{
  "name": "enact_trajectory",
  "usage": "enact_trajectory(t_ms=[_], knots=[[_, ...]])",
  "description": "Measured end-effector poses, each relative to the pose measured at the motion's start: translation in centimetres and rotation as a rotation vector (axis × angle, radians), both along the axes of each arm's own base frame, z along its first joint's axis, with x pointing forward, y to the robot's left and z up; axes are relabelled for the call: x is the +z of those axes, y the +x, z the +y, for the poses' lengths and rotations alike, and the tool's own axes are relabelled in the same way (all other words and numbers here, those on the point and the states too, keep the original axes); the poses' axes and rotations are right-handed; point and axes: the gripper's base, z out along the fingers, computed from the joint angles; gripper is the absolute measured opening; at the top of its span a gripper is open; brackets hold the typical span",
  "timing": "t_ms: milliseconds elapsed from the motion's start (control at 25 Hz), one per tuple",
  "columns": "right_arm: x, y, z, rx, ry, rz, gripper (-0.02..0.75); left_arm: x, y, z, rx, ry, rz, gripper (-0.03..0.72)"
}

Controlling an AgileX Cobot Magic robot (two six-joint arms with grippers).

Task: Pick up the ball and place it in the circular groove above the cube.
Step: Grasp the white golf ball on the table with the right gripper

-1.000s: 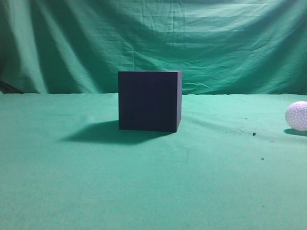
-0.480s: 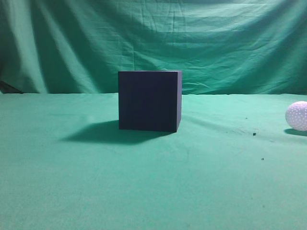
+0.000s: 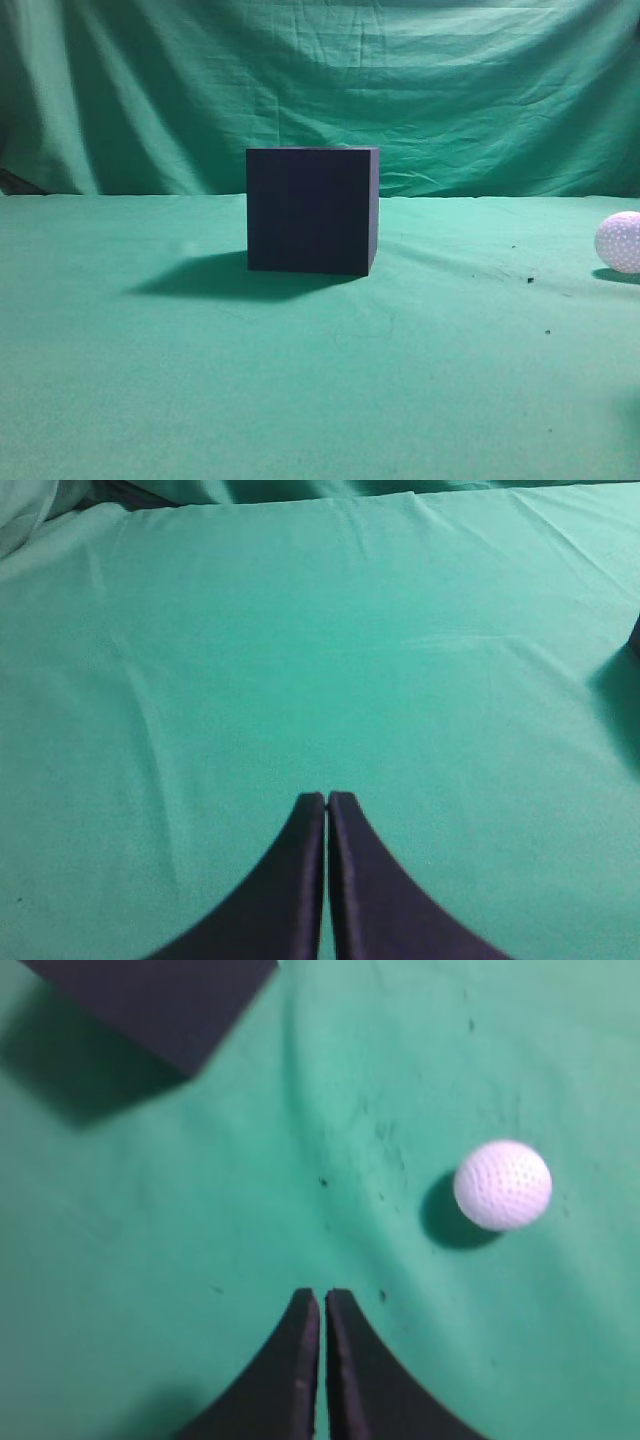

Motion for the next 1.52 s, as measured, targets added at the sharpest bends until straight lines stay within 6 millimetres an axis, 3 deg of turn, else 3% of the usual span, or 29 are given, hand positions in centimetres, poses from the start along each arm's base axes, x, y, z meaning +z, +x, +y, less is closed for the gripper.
enact_trajectory(t_ms=[200, 320, 360, 440, 640, 760, 1120, 1360, 1400, 1520], knots=[[-1.8, 1.9, 1.7, -0.074, -0.267, 0.106, 0.000, 0.0, 0.0, 0.0, 0.000, 0.000, 0.000, 0.000], [-2.7, 3.2, 2.0, -0.140, -0.314, 0.140, 0.000, 0.0, 0.0, 0.0, 0.000, 0.000, 0.000, 0.000], [-3.1, 3.6, 2.1, -0.158, -0.320, 0.156, 0.048, 0.0, 0.0, 0.0, 0.000, 0.000, 0.000, 0.000], [-4.0, 4.5, 2.1, -0.187, -0.334, 0.188, 0.048, 0.0, 0.0, 0.0, 0.000, 0.000, 0.000, 0.000], [-5.2, 6.6, 1.5, -0.274, -0.340, 0.226, 0.300, 0.0, 0.0, 0.0, 0.000, 0.000, 0.000, 0.000], [-5.8, 7.6, 1.1, -0.305, -0.333, 0.228, 0.400, 0.0, 0.0, 0.0, 0.000, 0.000, 0.000, 0.000], [-8.9, 9.0, 1.3, -0.313, -0.341, 0.264, 0.408, 0.0, 0.0, 0.0, 0.000, 0.000, 0.000, 0.000], [-9.4, 9.5, 1.4, -0.314, -0.336, 0.255, 0.408, 0.0, 0.0, 0.0, 0.000, 0.000, 0.000, 0.000], [-9.3, 9.5, 1.4, -0.314, -0.335, 0.253, 0.329, 0.0, 0.0, 0.0, 0.000, 0.000, 0.000, 0.000], [-9.3, 9.5, 1.4, -0.314, -0.336, 0.255, 0.309, 0.0, 0.0, 0.0, 0.000, 0.000, 0.000, 0.000]])
